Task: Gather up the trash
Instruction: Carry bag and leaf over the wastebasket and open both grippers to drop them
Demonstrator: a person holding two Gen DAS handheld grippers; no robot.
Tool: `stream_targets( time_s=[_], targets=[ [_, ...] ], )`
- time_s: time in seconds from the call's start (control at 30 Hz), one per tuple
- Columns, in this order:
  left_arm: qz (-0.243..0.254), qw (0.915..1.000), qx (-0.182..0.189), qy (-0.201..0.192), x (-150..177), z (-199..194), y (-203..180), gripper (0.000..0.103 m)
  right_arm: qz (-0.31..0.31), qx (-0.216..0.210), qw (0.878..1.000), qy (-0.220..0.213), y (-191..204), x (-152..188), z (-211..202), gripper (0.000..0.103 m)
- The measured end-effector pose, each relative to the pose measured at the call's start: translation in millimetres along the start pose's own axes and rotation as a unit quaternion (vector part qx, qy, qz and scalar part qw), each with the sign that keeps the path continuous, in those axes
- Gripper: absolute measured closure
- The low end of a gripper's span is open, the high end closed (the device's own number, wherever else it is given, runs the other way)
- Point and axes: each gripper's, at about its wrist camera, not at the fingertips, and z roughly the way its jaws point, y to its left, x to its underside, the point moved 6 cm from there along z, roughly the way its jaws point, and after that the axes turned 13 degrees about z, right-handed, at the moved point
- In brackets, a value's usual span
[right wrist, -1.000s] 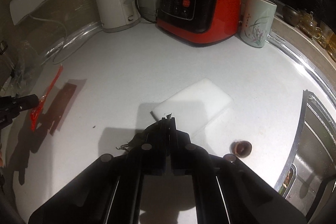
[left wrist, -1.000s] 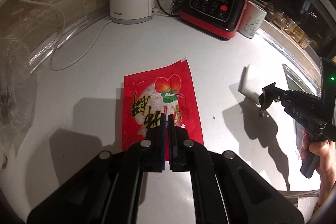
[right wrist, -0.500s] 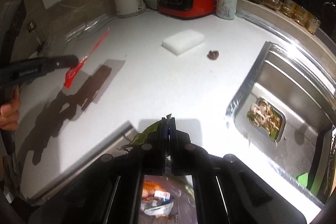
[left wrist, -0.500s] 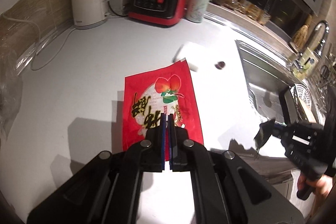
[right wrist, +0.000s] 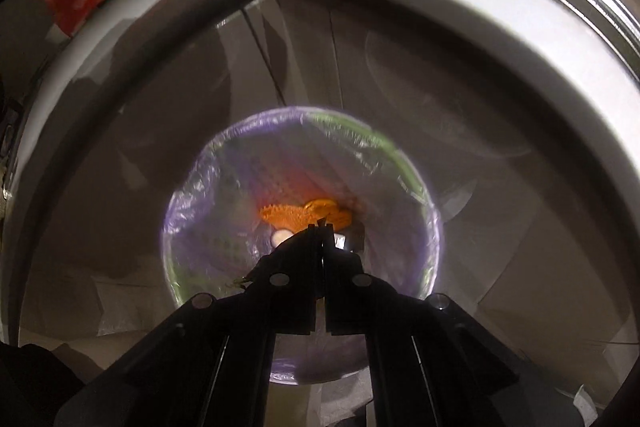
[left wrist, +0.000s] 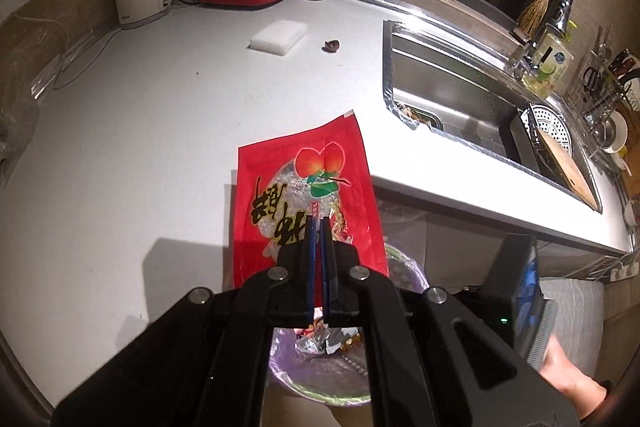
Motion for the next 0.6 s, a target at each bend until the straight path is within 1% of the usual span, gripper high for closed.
stream_targets(
  time_s=[0.13, 0.2, 0.23, 0.27, 0.3, 0.37, 0.47, 0.6],
  targets=[
    [0.003, 0.9999, -0.004, 0.014, 24, -1, -20, 0.101, -0.001, 0.000, 1.000, 0.020, -1, 15, 31, 0.099],
    [0.002, 0.9998, -0.004, 0.021, 34, -1, -27, 0.101, -0.001, 0.002, 1.000, 0.030, 0, 20, 42, 0.087],
    [0.001, 0.9997, -0.004, 0.023, 39, -1, -30, 0.101, 0.000, 0.002, 0.999, 0.034, 1, 20, 45, 0.062],
    [0.001, 0.9997, -0.005, 0.026, 42, -1, -32, 0.101, -0.001, 0.006, 0.999, 0.032, 2, 21, 46, 0.040],
    [0.001, 0.9996, -0.005, 0.029, 45, 0, -34, 0.101, -0.004, 0.011, 1.000, 0.026, 1, 22, 45, 0.035],
    [0.003, 0.9994, -0.008, 0.035, 50, 3, -36, 0.101, -0.010, 0.011, 1.000, 0.023, 3, 22, 41, 0.027],
    [0.001, 0.9990, -0.006, 0.045, 57, 11, -38, 0.101, -0.009, 0.015, 1.000, 0.015, -1, 20, 29, 0.019],
    [0.010, 0.9983, -0.006, 0.058, 66, 24, -43, 0.100, -0.001, 0.021, 1.000, -0.002, -9, 19, 1, 0.015]
  ],
)
